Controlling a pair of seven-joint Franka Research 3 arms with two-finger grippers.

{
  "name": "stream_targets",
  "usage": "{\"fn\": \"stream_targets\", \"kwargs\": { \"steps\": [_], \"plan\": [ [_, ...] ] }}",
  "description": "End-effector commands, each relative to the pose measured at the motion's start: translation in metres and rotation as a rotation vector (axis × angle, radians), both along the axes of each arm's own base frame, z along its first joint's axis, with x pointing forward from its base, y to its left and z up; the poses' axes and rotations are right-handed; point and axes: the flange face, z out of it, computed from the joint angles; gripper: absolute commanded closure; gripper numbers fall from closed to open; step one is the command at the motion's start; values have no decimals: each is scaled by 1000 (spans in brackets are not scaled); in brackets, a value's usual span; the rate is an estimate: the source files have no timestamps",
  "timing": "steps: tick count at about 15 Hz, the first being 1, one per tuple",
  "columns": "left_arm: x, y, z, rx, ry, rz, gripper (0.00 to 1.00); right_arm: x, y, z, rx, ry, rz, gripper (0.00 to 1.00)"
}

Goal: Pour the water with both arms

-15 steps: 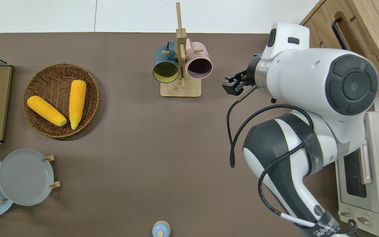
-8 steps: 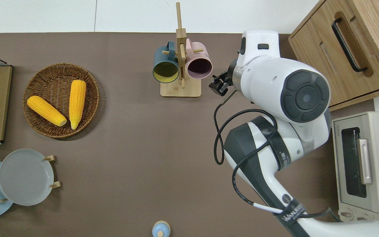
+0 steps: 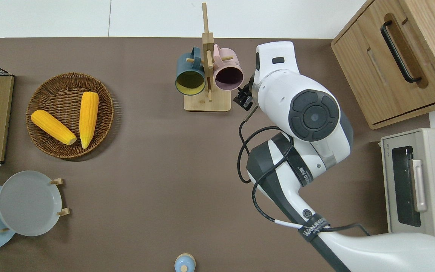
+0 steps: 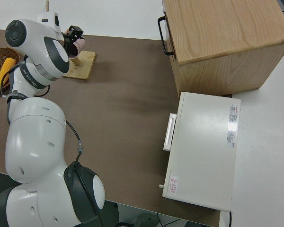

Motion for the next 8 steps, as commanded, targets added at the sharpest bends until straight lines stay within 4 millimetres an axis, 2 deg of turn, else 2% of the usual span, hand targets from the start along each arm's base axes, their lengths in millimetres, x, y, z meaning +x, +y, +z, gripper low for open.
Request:
{"fn": "stream_targets", "kwargs": {
  "steps": [1, 5, 7, 8],
  "plan": [
    [6, 9, -15, 9, -58, -8, 0, 12, 4, -13, -4, -24, 34, 15],
    [19, 7, -27, 3, -162, 42, 0, 21, 19, -22, 4, -39, 51, 27],
    [26, 7, -36, 10, -196, 43, 0, 20, 22, -21, 2, -42, 56, 73],
    [29, 7, -40, 5, -213, 43, 0, 22, 18, -22, -2, -43, 52, 138]
  ]
}}
